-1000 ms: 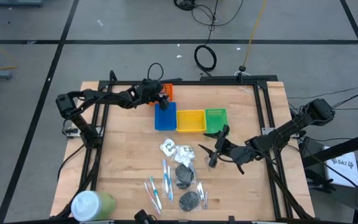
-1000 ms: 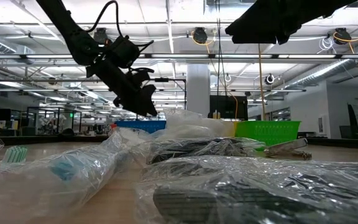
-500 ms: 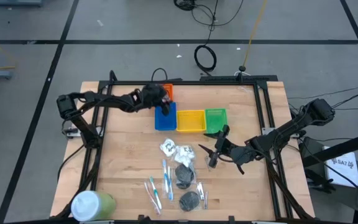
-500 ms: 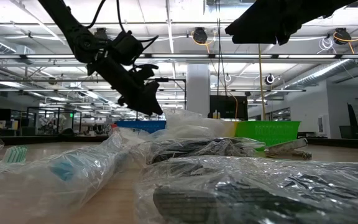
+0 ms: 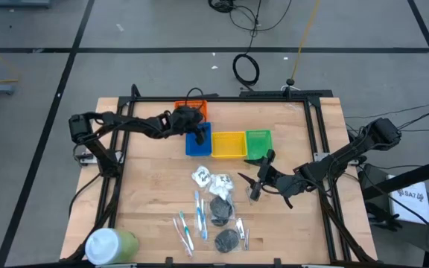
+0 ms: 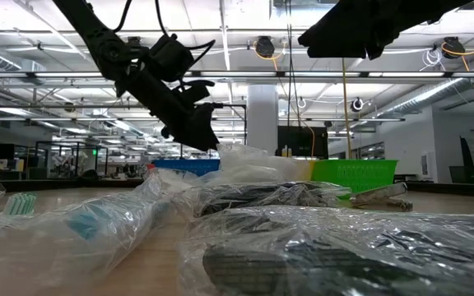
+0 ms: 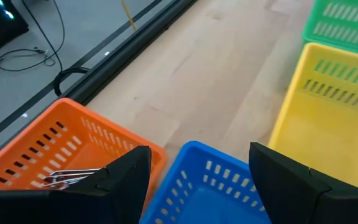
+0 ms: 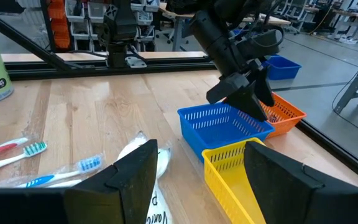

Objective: Pick & Place Travel size toiletries
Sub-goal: Put the nail cutter into the orange basket

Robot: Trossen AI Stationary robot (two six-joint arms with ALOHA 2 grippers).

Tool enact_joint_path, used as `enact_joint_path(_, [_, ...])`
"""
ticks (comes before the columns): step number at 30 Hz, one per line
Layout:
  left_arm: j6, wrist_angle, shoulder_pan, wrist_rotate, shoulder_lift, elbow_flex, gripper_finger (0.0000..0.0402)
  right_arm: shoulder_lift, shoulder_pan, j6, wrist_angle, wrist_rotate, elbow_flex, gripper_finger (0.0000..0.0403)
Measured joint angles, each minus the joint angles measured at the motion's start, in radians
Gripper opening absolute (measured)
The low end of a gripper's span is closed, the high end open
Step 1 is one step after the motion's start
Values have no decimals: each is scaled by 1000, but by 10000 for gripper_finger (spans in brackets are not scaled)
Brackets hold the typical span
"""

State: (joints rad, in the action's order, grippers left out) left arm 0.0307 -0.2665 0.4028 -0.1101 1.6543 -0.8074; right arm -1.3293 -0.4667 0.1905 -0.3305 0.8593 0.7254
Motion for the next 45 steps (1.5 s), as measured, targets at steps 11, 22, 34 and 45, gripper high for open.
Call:
enact_joint_path(11, [0, 0, -41, 0, 0, 0, 267, 0, 0, 13, 1, -86, 0, 228])
enact_joint_path(22, [0, 0, -73, -1, 0, 0, 267, -5, -38, 282, 70, -308, 17, 208])
enact_joint_path(34, [77, -215, -99, 1, -2, 0, 267, -327, -82, 790, 909, -358, 429, 178])
enact_joint_path(45, [19, -252, -133, 59, -1, 0, 267, -499, -17, 976, 1021, -545, 480, 169])
